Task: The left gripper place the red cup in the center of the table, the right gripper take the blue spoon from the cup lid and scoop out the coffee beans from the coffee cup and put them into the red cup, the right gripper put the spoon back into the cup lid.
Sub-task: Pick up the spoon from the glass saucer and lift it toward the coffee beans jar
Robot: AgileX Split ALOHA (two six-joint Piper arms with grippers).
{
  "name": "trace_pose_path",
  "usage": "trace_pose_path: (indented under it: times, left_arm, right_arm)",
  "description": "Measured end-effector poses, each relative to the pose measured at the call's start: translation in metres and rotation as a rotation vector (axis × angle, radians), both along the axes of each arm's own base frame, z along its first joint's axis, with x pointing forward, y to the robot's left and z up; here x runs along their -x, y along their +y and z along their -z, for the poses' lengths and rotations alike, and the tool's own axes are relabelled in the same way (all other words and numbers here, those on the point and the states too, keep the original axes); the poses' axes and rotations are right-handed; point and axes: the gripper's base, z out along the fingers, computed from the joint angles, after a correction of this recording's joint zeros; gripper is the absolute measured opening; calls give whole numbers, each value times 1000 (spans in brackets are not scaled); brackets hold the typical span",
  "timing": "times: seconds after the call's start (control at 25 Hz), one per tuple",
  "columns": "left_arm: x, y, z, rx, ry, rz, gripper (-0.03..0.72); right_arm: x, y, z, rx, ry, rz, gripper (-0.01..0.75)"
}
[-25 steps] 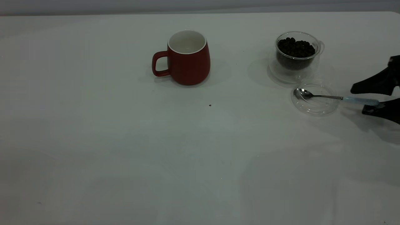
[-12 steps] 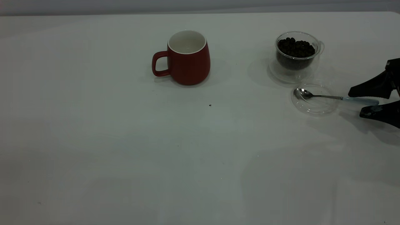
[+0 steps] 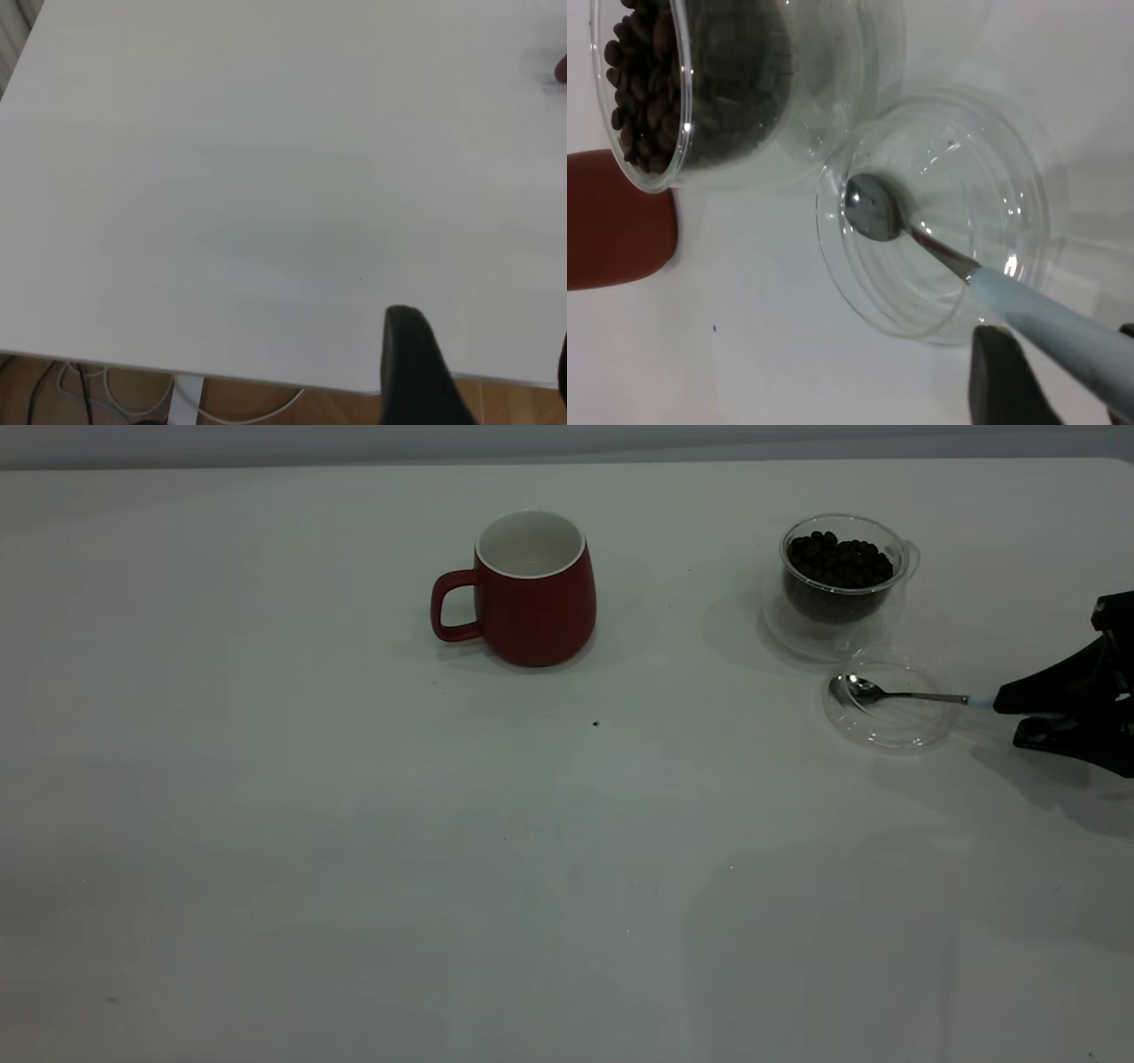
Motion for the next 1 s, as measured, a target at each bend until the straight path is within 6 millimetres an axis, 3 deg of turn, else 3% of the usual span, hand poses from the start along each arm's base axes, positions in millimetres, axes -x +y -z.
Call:
trace_pose_path:
  times: [0.24, 0.72, 1.0]
  left_arm:
    - [0, 0, 0, 0, 0, 0, 445]
    - [0, 0, 0, -2, 0, 2, 445]
    - [0, 0, 0, -1, 0, 1, 445]
  right_arm:
    - [0, 1, -1, -7, -8, -3, 208]
    - [1, 5, -4, -43, -38, -52, 126]
    - [3, 7, -5, -54, -44, -97, 120]
